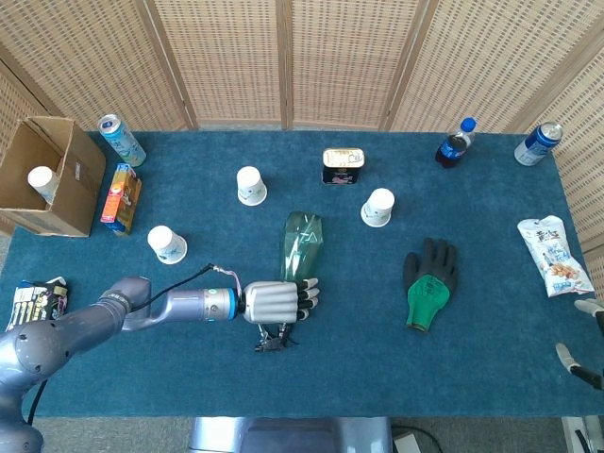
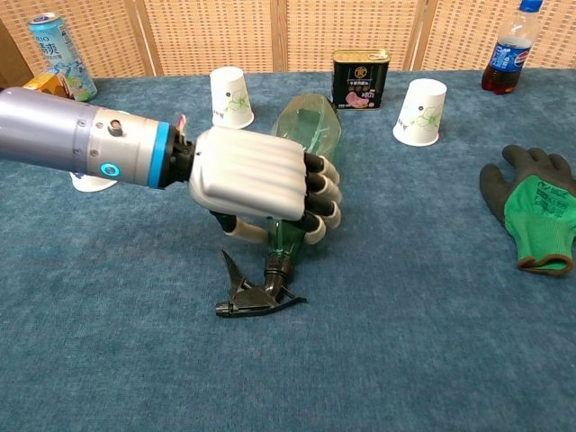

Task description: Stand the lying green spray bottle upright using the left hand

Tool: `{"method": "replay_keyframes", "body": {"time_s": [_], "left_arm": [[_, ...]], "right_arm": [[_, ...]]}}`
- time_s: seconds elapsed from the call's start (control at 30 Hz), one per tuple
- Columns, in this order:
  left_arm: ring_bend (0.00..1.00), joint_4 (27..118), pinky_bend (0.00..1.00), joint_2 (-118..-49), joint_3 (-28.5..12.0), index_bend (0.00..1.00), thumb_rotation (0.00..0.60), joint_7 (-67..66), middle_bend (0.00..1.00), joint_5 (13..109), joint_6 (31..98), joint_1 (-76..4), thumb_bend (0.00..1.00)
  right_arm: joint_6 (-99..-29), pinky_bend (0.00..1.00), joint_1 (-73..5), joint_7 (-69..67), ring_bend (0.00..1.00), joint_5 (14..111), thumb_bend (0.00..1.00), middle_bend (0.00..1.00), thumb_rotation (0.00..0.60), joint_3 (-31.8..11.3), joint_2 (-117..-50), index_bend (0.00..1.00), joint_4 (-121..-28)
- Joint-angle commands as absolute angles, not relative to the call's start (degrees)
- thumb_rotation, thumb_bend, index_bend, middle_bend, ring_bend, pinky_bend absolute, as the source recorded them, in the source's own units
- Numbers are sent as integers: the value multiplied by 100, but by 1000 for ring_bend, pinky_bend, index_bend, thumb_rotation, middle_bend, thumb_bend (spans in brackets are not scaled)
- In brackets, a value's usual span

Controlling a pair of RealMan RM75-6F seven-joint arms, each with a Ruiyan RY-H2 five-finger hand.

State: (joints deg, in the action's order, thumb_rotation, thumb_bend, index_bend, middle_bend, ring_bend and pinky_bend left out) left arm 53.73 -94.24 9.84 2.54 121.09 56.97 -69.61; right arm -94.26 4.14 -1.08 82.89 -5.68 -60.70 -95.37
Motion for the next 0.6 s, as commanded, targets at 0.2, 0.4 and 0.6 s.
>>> {"method": "replay_keyframes", "body": {"time_s": [0.2, 0.4, 0.6], "left_arm": [[462, 5198, 414, -9612, 974, 583, 600, 190, 478, 11987, 5735, -7055, 421], [551, 5011, 655, -9691, 995, 630, 600, 185, 551, 11929, 5871, -7076, 420], [550, 4905, 658, -9697, 772, 637, 600, 245, 551, 11715, 6230, -7092, 420]], "right_arm": [[-9451, 320, 448, -159, 177, 8276, 264, 292, 600, -578, -6083, 280, -9520], [-9463, 321, 468, -206, 177, 8264, 263, 292, 600, -591, -6089, 280, -9503], [-9441, 321, 452, -232, 177, 8288, 265, 293, 600, -601, -6117, 279, -9495]]}}
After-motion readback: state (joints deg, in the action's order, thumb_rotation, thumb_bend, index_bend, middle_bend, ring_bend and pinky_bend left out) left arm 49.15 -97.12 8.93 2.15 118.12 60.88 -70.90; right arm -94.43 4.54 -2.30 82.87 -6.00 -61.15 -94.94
